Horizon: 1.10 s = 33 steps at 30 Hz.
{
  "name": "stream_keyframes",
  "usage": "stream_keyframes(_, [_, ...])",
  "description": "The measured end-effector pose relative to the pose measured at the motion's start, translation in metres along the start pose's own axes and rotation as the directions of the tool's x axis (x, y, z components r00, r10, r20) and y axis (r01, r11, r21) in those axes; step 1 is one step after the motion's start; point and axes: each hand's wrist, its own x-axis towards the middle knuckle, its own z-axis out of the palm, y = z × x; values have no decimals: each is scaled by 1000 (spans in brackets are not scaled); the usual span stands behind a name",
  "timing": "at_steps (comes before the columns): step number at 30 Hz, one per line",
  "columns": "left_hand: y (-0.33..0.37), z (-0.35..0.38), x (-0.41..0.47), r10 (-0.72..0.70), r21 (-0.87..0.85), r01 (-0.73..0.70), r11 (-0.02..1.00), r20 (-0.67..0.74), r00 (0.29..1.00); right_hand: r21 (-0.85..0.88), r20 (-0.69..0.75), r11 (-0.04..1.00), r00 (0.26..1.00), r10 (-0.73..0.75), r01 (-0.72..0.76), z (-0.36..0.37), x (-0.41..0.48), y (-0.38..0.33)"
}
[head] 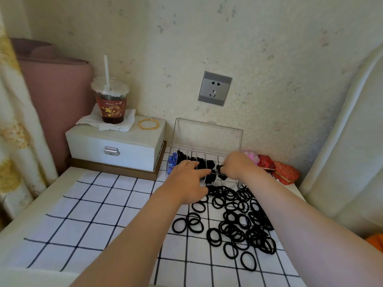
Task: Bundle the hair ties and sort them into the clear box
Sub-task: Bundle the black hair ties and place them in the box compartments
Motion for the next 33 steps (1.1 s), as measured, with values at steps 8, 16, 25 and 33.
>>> stream_keyframes(8, [1,-1,-1,-4,3,4,1000,11,1000,111,159,992,984,-83,65,-15,-8,0])
stream_keyframes(16, [3,-1,-1,-12,18,12,1000,17,1000,281,-107,935,975,-193,216,-9,-47,13])
stream_keyframes(25, [2,0,-1,-6,19,6,1000,16,1000,-268,-49,908,937,-346,321,9,-38,15])
stream_keyframes(33, [2,0,1,-1,27,1,1000,10,1000,33,-229,930,908,-350,367,-1,-46,16])
